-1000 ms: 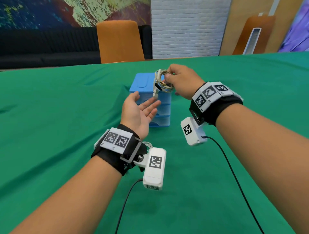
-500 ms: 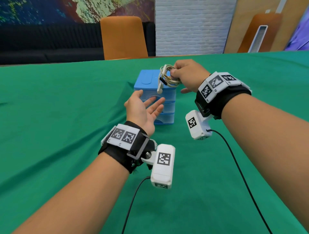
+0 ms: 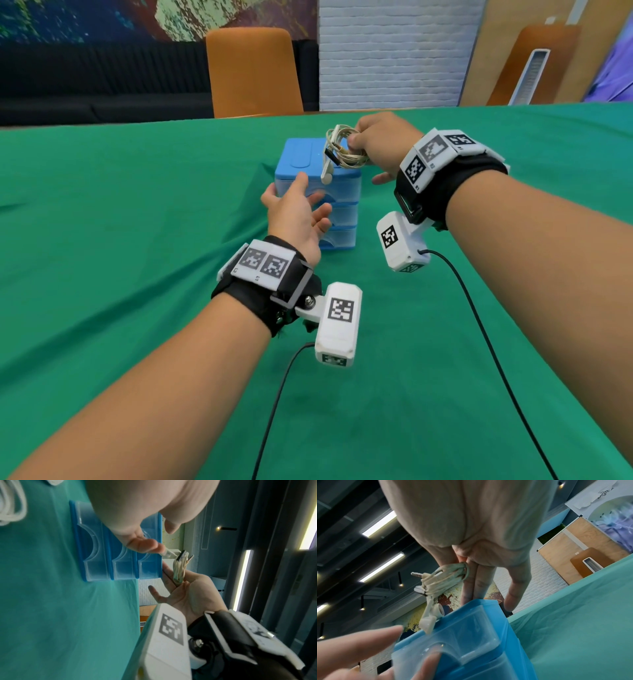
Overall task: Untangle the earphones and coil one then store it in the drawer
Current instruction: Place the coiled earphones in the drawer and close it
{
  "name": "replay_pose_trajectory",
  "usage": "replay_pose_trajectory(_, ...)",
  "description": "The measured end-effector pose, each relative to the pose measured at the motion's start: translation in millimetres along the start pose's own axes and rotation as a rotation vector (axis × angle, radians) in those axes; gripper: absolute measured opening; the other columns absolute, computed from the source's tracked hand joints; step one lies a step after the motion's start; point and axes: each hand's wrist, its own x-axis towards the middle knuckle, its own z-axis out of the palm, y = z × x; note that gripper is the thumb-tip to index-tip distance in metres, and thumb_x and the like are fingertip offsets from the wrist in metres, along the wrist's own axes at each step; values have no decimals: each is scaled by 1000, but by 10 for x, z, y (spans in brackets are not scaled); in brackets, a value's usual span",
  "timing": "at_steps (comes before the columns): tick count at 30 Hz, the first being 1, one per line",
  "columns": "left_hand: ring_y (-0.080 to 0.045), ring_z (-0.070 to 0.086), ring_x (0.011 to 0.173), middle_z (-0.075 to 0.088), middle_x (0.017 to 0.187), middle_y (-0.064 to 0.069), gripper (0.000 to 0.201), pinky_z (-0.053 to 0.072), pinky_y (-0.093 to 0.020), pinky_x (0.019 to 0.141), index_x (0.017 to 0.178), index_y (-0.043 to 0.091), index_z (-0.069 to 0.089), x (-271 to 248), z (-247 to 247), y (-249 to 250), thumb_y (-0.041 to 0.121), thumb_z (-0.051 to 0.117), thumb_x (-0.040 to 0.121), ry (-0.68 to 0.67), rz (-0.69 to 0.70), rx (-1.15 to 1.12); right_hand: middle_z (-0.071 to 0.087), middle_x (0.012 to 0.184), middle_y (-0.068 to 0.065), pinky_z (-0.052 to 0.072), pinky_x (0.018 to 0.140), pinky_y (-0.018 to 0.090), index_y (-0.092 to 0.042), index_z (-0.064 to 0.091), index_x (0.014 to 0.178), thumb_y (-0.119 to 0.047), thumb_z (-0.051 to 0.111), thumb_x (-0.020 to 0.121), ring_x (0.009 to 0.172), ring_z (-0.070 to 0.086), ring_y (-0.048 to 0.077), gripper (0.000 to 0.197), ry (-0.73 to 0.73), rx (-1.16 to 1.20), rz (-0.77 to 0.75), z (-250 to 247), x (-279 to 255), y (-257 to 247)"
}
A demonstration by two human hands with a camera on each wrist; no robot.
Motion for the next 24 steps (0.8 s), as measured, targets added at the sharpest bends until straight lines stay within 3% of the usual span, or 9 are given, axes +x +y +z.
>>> replay_pose_trajectory(5,-9,41,38,65,85,-7,45,33,-17,37,132,23,40,19,34,-43,28,65,95,106,43,76,56,105,4,54,98,47,-22,54,100,-25,56,94,95,55,20,7,9,-4,-12,26,36,28)
replay_pose_trajectory(15,-9,43,37,67,81,-5,25,34,-15,39,119,23,49,-248,-184,32,30,60,98,38,-35,139,56,106,2,56,95,48,-31,54,81,-26,58,93,95,58,21,14,-4,36,24,10,1,14)
replay_pose_trajectory(17,-8,43,37,67,78,-3,21,34,-15,38,115,24,49,-313,-240,34,32,60,98,28,-50,138,56,108,1,55,96,48,-27,56,92,-27,58,92,97,58,21,2,-7,34,28,11,-21,8)
replay_pose_trajectory(19,-8,43,37,66,77,-2,19,33,-16,38,112,25,50,-387,-298,34,33,60,98,22,-64,137,56,108,0,54,97,48,-26,54,102,-28,58,92,101,59,21,11,-6,15,26,10,-25,13)
replay_pose_trajectory(24,-8,45,40,66,82,-2,29,35,-17,39,123,22,50,-542,-432,71,33,60,98,5,-74,158,56,108,-1,55,96,48,-28,55,103,-31,60,88,97,58,21,16,-14,15,33,2,-61,-20)
